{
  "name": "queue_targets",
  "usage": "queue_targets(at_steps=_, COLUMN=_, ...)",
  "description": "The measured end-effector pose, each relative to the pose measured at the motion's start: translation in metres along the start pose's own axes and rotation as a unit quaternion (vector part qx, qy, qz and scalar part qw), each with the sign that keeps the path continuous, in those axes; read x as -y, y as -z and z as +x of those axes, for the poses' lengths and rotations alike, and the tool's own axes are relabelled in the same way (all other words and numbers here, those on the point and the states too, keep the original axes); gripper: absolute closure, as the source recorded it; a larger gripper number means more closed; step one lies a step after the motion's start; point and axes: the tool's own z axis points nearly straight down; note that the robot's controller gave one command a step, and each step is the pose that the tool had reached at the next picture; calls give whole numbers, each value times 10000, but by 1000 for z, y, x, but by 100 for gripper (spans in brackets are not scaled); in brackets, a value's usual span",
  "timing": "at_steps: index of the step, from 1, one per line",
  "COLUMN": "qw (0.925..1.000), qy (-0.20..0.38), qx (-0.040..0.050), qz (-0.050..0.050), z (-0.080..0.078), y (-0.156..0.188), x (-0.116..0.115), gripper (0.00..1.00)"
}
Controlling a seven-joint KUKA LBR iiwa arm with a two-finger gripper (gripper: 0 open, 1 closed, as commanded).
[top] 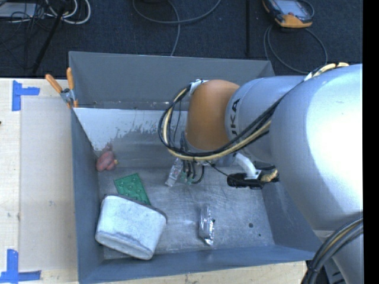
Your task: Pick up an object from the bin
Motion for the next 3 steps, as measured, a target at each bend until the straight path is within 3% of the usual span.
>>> queue_targets(at_steps=2, qw=10000, qy=7, qx=-38, qz=29, z=-1, y=13, x=0, gripper=100)
queue_targets(at_steps=3, qw=10000, qy=17, qx=-27, qz=21, z=-2, y=49, x=-1, gripper=100)
